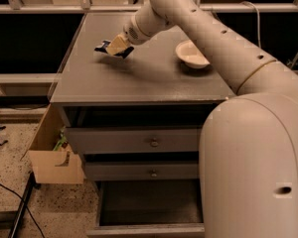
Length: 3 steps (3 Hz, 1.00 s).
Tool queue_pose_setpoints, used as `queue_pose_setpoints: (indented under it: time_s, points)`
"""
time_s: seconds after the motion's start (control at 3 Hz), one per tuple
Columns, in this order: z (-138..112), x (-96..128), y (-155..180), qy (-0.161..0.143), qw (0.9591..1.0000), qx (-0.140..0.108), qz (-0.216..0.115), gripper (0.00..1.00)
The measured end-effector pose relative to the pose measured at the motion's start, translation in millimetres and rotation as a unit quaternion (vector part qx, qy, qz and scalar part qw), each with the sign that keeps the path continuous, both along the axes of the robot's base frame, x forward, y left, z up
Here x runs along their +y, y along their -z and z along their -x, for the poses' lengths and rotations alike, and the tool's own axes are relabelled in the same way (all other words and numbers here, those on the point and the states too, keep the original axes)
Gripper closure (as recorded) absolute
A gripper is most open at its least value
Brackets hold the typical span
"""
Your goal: Place rxbar blueberry into bottom drawer
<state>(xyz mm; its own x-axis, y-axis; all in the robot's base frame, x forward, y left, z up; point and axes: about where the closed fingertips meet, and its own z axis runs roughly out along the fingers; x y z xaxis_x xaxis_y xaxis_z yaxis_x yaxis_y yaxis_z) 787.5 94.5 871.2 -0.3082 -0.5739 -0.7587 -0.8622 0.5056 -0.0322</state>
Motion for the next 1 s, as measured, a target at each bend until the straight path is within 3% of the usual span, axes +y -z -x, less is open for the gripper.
queue_pose_setpoints:
  time_s: [0.33, 1.0]
  points:
    - [14.1, -7.1, -6.1, -0.018, 0.9998, -0.009, 0.009, 1.0]
    - [82.8, -58.5, -26.5, -0.061, 0.9965, -0.048, 0.032, 1.0]
